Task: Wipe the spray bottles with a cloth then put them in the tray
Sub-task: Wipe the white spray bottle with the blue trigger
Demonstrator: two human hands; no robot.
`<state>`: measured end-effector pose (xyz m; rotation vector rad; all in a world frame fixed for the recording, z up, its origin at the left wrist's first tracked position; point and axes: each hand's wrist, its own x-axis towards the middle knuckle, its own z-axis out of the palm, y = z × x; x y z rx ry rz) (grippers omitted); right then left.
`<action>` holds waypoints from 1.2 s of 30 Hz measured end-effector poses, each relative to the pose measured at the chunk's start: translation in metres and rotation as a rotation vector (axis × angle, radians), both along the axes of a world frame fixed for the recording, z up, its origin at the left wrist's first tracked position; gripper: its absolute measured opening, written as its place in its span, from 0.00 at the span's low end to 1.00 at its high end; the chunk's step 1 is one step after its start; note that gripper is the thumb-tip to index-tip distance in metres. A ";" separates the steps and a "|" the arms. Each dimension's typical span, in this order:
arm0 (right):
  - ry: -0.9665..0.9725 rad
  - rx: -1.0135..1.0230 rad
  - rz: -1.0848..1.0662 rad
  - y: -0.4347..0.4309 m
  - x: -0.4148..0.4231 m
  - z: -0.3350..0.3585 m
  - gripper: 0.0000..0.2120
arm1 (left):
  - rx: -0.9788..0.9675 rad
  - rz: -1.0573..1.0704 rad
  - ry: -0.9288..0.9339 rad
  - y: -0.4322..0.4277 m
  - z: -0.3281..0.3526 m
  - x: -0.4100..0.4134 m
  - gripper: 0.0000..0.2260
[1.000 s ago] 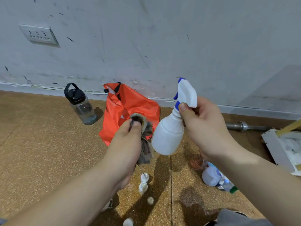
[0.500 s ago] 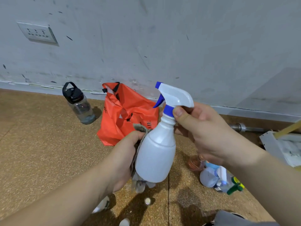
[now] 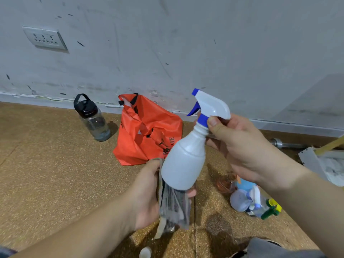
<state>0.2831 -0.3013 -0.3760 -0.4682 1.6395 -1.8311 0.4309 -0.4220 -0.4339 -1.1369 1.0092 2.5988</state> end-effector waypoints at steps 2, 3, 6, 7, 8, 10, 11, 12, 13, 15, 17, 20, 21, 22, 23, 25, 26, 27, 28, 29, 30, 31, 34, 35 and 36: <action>-0.030 -0.007 -0.052 -0.002 -0.003 -0.003 0.09 | 0.048 0.036 0.009 -0.002 0.005 -0.001 0.27; -0.038 -0.003 -0.074 -0.004 -0.003 -0.005 0.09 | 0.068 0.037 0.042 -0.002 0.007 -0.002 0.26; 0.021 0.026 -0.106 -0.010 0.003 -0.008 0.09 | 0.010 0.061 -0.007 0.003 0.015 -0.005 0.22; 0.064 0.047 -0.113 -0.010 0.006 -0.009 0.09 | -0.028 0.052 -0.037 0.003 0.014 -0.005 0.21; 0.104 0.067 -0.119 -0.010 0.007 -0.010 0.09 | -0.073 0.033 -0.071 0.003 0.013 -0.005 0.20; 0.152 0.092 -0.132 -0.009 0.009 -0.009 0.09 | -0.182 0.026 -0.130 -0.002 0.012 -0.006 0.19; 0.174 0.098 -0.142 -0.009 0.008 -0.008 0.09 | -0.252 0.056 -0.151 -0.005 0.012 -0.007 0.17; 0.213 0.106 -0.150 -0.008 0.007 -0.006 0.09 | -0.354 0.085 -0.169 -0.009 0.013 -0.009 0.16; 0.265 0.116 -0.145 -0.007 0.006 -0.005 0.08 | -0.482 0.116 -0.164 -0.013 0.013 -0.011 0.15; 0.388 0.148 -0.073 -0.005 0.008 -0.001 0.09 | -0.724 0.168 -0.074 -0.021 0.016 -0.016 0.14; 0.459 0.206 0.048 -0.002 0.011 -0.001 0.12 | -0.939 0.172 0.061 -0.026 0.027 -0.017 0.12; 0.385 0.191 0.227 0.003 0.012 0.000 0.11 | -1.061 0.015 0.344 -0.032 0.043 -0.018 0.07; 0.344 0.166 0.283 0.005 0.012 0.000 0.11 | -1.037 -0.035 0.400 -0.033 0.046 -0.017 0.09; 0.307 0.139 0.323 0.005 0.011 -0.002 0.11 | -0.978 -0.070 0.432 -0.034 0.048 -0.016 0.09; 0.260 0.109 0.351 0.006 0.012 -0.002 0.12 | -0.932 -0.095 0.436 -0.035 0.049 -0.016 0.09; 0.147 0.041 0.375 0.005 0.012 -0.006 0.13 | -0.908 -0.100 0.426 -0.039 0.051 -0.014 0.06; 0.087 0.013 0.372 0.004 0.012 -0.007 0.14 | -0.919 -0.085 0.424 -0.041 0.052 -0.013 0.05; 0.026 -0.009 0.354 0.003 0.012 -0.007 0.13 | -0.939 -0.069 0.417 -0.043 0.054 -0.012 0.04; -0.021 -0.023 0.322 0.002 0.011 -0.010 0.13 | -0.966 -0.056 0.396 -0.045 0.054 -0.012 0.04; -0.051 -0.027 0.287 0.000 0.011 -0.011 0.12 | -0.993 -0.045 0.383 -0.045 0.054 -0.011 0.05; -0.038 -0.012 0.254 -0.002 0.012 -0.013 0.12 | -1.032 -0.042 0.384 -0.045 0.055 -0.010 0.05; 0.020 0.016 0.225 -0.003 0.012 -0.016 0.11 | -1.068 -0.052 0.400 -0.044 0.055 -0.009 0.06; 0.312 0.140 0.209 -0.006 0.013 -0.022 0.16 | -1.155 -0.034 0.393 -0.036 0.054 -0.007 0.10; 0.381 0.170 0.227 -0.006 0.014 -0.021 0.16 | -1.177 -0.033 0.392 -0.035 0.053 -0.007 0.09; 0.421 0.178 0.236 -0.007 0.015 -0.019 0.12 | -1.189 -0.035 0.389 -0.033 0.054 -0.007 0.08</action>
